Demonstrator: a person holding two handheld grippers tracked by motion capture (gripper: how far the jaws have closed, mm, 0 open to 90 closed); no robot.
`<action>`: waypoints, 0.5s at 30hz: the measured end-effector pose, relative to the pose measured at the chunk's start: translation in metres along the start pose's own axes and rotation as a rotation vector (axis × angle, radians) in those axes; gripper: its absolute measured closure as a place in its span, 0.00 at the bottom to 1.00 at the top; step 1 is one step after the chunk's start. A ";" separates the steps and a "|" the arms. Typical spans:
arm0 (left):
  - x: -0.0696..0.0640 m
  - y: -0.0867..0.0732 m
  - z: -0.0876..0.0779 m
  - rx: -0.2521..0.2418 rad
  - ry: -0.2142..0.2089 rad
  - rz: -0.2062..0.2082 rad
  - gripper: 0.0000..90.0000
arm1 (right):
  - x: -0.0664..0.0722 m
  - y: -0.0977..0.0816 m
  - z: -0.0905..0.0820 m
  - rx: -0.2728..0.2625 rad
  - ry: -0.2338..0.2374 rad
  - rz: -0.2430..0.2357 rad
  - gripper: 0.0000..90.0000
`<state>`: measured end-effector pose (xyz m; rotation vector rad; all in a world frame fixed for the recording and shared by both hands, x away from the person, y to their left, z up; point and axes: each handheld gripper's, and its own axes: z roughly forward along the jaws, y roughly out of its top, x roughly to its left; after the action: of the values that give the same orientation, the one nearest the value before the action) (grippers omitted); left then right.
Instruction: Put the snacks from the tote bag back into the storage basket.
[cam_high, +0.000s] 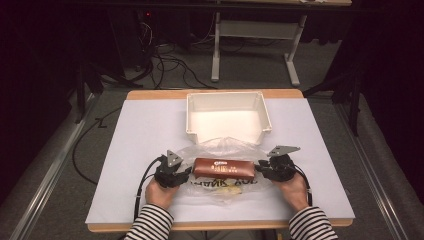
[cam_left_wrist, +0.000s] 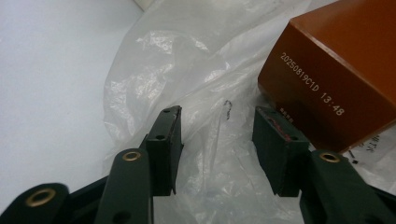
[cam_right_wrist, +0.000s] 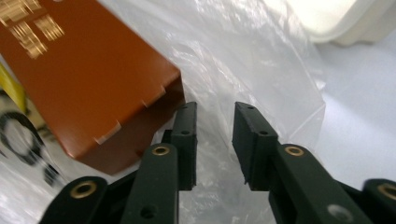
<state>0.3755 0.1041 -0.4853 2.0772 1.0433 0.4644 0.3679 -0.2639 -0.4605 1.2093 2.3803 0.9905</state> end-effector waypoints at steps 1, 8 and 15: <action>0.000 0.000 0.000 -0.002 0.004 0.003 0.58 | 0.000 0.002 -0.002 -0.009 0.000 -0.003 0.76; 0.000 -0.001 0.000 -0.007 0.004 0.000 0.57 | 0.000 0.012 -0.015 -0.065 0.019 -0.001 0.69; 0.000 -0.001 0.000 -0.009 0.001 -0.004 0.57 | 0.006 0.018 -0.019 -0.094 0.048 -0.039 0.61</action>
<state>0.3747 0.1047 -0.4862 2.0670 1.0443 0.4670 0.3649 -0.2605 -0.4342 1.1127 2.3556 1.1179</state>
